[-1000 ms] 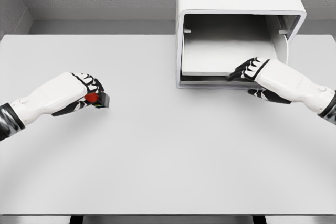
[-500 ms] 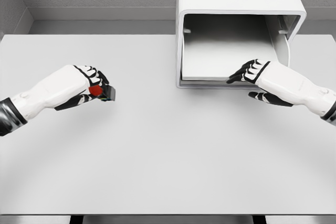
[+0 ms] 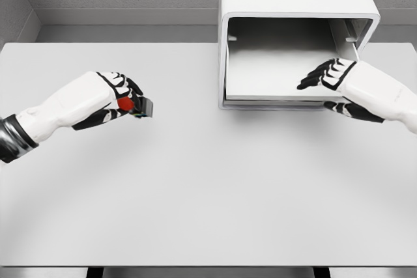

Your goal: Slide open multi-storey tabletop storage cabinets and put open load switch and slide close multi-storey tabletop storage cabinets

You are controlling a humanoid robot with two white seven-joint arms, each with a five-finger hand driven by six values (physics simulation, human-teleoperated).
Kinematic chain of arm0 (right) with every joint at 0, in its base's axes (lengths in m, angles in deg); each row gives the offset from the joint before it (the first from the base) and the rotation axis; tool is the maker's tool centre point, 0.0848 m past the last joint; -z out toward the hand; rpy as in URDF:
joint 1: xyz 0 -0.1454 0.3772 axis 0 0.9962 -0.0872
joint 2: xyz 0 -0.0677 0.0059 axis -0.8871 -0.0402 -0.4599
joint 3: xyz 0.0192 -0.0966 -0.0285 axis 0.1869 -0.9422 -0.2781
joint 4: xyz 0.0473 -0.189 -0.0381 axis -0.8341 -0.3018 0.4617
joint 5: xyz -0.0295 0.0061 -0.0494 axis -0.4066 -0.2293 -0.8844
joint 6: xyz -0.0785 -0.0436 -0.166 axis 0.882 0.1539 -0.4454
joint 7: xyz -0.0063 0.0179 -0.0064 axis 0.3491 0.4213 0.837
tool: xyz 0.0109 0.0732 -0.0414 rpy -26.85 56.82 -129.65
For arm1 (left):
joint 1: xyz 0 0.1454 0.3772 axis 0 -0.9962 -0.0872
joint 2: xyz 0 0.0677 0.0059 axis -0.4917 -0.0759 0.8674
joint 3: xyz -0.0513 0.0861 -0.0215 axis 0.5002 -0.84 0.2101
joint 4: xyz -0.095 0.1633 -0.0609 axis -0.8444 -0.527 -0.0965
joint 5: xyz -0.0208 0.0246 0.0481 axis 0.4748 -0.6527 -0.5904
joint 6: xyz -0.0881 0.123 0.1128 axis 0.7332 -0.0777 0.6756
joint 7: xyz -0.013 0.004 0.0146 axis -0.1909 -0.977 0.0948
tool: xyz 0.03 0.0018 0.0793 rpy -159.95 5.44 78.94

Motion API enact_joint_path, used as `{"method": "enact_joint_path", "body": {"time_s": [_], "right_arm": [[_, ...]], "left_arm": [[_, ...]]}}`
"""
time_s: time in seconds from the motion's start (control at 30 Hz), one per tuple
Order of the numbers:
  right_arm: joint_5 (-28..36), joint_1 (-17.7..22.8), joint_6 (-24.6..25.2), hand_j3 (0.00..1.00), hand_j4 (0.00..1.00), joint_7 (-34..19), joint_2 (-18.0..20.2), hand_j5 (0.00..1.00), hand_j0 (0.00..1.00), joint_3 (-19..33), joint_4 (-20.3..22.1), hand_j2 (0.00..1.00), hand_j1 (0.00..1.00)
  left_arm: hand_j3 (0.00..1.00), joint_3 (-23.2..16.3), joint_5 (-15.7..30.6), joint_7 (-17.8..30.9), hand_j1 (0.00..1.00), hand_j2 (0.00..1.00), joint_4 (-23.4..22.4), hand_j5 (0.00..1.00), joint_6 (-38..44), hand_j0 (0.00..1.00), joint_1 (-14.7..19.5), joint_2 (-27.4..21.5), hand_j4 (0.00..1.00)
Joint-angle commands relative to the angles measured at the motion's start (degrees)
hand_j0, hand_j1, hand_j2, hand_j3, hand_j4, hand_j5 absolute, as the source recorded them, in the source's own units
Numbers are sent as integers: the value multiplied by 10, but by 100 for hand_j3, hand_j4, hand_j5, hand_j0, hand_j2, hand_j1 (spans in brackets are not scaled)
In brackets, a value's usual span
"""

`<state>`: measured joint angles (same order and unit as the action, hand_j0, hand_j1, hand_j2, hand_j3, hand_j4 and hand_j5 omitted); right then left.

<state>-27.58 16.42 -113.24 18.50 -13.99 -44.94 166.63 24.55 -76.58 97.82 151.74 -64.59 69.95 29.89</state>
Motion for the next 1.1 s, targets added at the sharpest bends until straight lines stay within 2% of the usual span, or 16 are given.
{"method": "enact_joint_path", "body": {"time_s": [0.0, 0.27, 0.6, 0.73, 0.83, 0.9, 1.07], "right_arm": [[19, 0, 1, 63, 63, 0, 4, 63, 63, 27, 2, 63, 63], [46, 29, 1, 61, 61, -2, 11, 61, 61, 90, -7, 61, 61], [66, 32, 1, 62, 62, -2, 11, 62, 62, 105, -55, 62, 62], [67, 32, 1, 62, 62, -2, 9, 62, 62, 112, -58, 62, 62], [66, 44, 1, 62, 62, -2, 9, 62, 62, 113, -69, 62, 62], [66, 49, 1, 54, 54, -4, 9, 54, 54, 119, -73, 54, 54], [67, 85, 1, 53, 53, -4, 11, 53, 53, 168, -74, 53, 53]], "left_arm": [[43, 0, 6, 0, 43, 43, 0, 43, 2, 43, 1, 3, 43], [43, -1, 7, 0, 43, 43, 0, 43, 2, 43, 11, 24, 43], [43, -29, 7, 0, 43, 43, 0, 43, 2, 43, 46, 51, 43], [43, -42, 7, 0, 43, 43, 0, 43, 2, 43, 57, 70, 43], [43, -49, 7, 0, 43, 43, 1, 43, 2, 43, 62, 77, 43], [43, -51, 8, 0, 43, 43, 1, 43, 2, 43, 63, 85, 43], [43, -62, 10, 0, 43, 43, 1, 43, 2, 43, 70, 107, 43]]}}
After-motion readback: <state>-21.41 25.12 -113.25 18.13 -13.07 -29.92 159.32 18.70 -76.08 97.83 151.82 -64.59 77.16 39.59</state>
